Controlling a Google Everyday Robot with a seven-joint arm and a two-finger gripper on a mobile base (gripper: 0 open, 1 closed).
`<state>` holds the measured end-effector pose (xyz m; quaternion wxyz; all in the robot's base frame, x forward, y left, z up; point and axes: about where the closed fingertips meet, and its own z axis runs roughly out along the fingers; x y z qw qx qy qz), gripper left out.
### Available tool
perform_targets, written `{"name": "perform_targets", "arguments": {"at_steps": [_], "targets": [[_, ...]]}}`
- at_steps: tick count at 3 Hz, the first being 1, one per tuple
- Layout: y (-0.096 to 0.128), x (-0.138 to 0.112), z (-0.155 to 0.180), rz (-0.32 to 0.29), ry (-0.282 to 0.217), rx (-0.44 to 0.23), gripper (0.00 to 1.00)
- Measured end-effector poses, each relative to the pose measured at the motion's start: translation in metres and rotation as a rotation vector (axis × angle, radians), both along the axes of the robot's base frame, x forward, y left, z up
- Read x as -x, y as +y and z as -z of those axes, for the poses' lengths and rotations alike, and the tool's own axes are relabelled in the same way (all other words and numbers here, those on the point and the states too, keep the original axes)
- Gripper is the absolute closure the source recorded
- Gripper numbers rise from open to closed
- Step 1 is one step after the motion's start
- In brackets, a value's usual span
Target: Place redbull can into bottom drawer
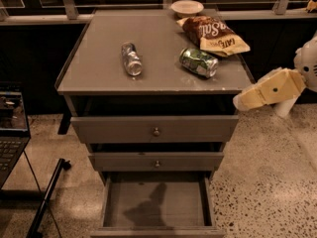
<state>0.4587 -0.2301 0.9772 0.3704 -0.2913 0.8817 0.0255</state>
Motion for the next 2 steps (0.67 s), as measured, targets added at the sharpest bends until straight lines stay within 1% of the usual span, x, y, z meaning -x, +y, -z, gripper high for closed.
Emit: {"name": "perform_targets", "arguments": {"at_steps": [1,2], "targets": [[0.022,-0.038,0.009,-0.006,-0.012,-0.108,0.00],[0.053,-0.078,0.022,-0.023,0.019,-0.212,0.00]]}}
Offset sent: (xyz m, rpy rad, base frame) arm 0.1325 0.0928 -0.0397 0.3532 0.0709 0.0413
